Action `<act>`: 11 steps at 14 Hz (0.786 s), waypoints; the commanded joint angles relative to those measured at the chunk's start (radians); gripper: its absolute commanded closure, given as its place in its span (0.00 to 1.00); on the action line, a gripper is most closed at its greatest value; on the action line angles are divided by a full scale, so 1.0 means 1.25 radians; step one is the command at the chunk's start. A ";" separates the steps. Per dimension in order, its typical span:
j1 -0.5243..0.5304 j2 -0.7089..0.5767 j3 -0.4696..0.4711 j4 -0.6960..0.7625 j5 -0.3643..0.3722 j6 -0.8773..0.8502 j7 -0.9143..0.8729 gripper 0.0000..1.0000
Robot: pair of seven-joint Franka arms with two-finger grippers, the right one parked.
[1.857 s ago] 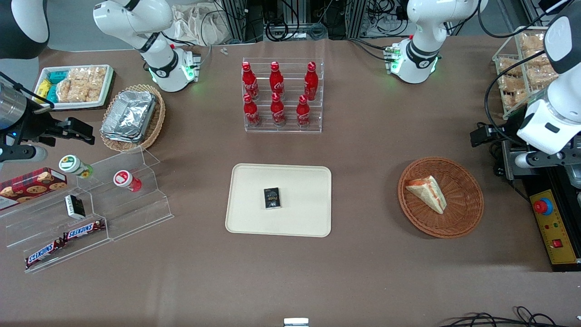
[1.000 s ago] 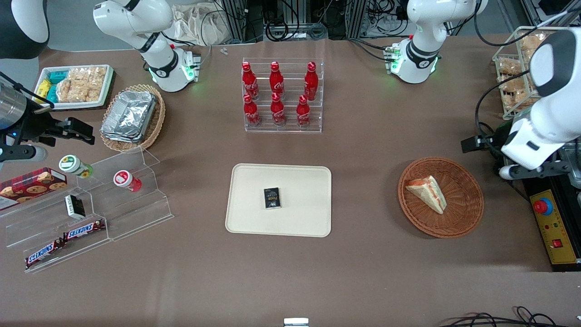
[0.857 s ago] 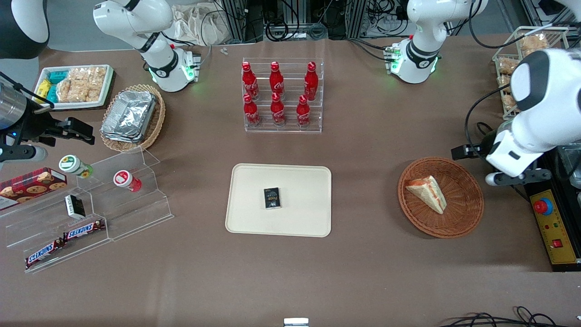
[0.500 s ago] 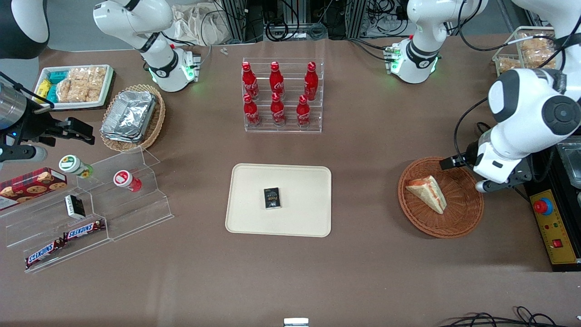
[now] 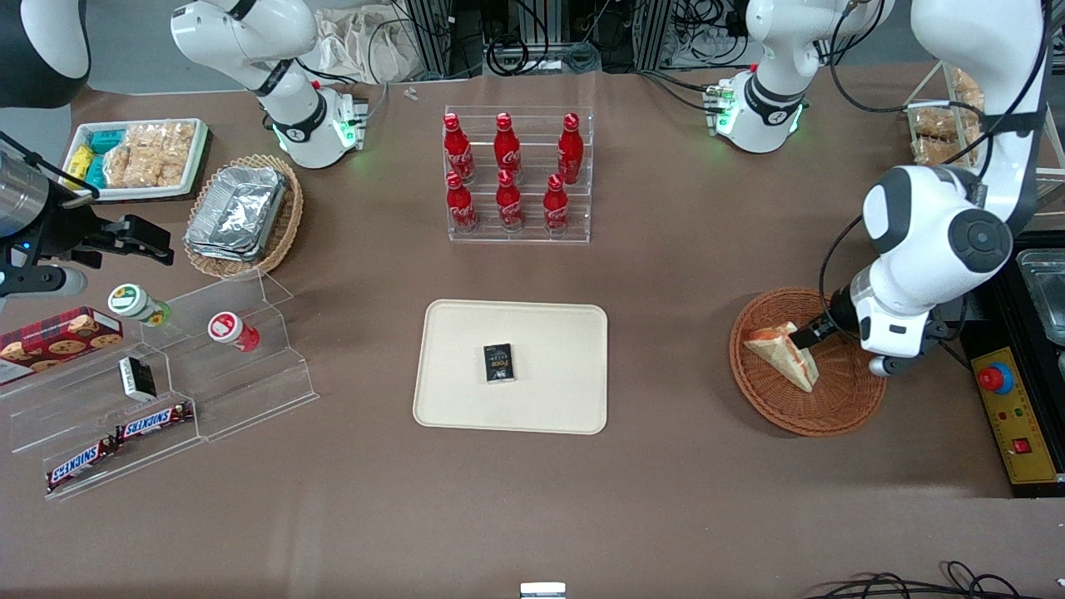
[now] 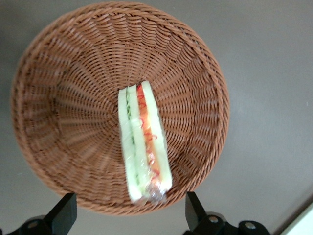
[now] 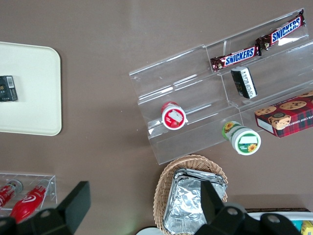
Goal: Place sandwich from basket to tray
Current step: 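Lower the left gripper and close it on the wrapped sandwich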
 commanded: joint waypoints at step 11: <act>0.002 0.073 -0.004 -0.081 -0.011 0.179 -0.051 0.05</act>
